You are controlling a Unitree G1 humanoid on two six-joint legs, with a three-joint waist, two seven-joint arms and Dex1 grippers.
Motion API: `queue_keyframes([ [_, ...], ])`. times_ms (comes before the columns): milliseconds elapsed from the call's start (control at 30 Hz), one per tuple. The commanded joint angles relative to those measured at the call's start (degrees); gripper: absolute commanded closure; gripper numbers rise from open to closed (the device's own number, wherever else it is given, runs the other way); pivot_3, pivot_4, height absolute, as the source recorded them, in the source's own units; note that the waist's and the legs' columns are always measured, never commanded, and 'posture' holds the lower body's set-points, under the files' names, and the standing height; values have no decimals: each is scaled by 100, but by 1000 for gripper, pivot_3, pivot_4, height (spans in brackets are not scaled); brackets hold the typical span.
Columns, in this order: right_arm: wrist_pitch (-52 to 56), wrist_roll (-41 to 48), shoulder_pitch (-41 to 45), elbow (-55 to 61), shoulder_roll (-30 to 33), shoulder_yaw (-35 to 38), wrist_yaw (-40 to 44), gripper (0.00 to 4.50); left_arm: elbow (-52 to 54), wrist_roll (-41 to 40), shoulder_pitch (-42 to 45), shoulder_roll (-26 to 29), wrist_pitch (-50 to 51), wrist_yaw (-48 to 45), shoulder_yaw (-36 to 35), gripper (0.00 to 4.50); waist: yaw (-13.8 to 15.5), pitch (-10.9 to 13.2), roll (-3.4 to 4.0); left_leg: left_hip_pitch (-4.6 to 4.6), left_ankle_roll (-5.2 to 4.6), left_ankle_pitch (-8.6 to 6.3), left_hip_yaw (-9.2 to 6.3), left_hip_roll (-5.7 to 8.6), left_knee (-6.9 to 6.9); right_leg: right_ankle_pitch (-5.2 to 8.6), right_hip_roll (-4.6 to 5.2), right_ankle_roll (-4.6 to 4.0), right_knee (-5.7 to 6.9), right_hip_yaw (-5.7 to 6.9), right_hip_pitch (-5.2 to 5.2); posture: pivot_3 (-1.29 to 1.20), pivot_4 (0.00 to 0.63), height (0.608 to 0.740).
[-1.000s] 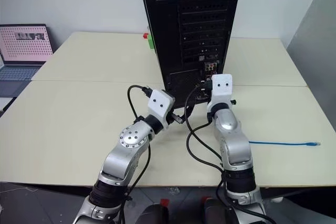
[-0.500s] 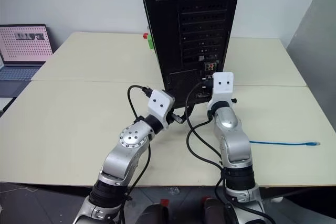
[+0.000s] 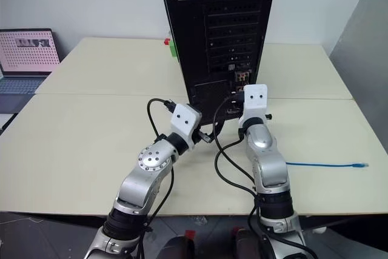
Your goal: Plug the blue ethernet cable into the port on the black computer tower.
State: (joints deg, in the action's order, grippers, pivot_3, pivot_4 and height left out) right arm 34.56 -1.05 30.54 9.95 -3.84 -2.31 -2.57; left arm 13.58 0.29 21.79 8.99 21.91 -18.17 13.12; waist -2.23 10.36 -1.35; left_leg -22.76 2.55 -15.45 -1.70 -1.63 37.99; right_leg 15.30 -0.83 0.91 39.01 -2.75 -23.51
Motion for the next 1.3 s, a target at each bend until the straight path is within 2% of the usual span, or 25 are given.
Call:
queue_keyframes([
  [33, -167, -26, 327, 205, -12, -118, 33, 4482, 113, 25, 68, -3, -131, -7, -20, 42, -16, 0, 0, 0, 0, 0, 0, 0, 0, 0, -1, 0, 0, 0, 0, 0, 150, 740],
  [900, -378, -347, 257, -103, 79, -459, 61, 4482, 125, 42, 49, -24, -142, 12, -3, 42, -72, 0, 1, -1, 0, 0, 1, -3, -3, 0, -3, 0, 0, -3, -4, 0, 150, 740],
  [1300, -590, -398, 586, -556, -22, -463, 69, 4482, 125, 51, 37, -48, -142, 45, -17, 42, -113, 1, 1, 4, 0, 0, 7, -5, -4, 0, -6, 0, 2, -10, -4, 0, 150, 740],
])
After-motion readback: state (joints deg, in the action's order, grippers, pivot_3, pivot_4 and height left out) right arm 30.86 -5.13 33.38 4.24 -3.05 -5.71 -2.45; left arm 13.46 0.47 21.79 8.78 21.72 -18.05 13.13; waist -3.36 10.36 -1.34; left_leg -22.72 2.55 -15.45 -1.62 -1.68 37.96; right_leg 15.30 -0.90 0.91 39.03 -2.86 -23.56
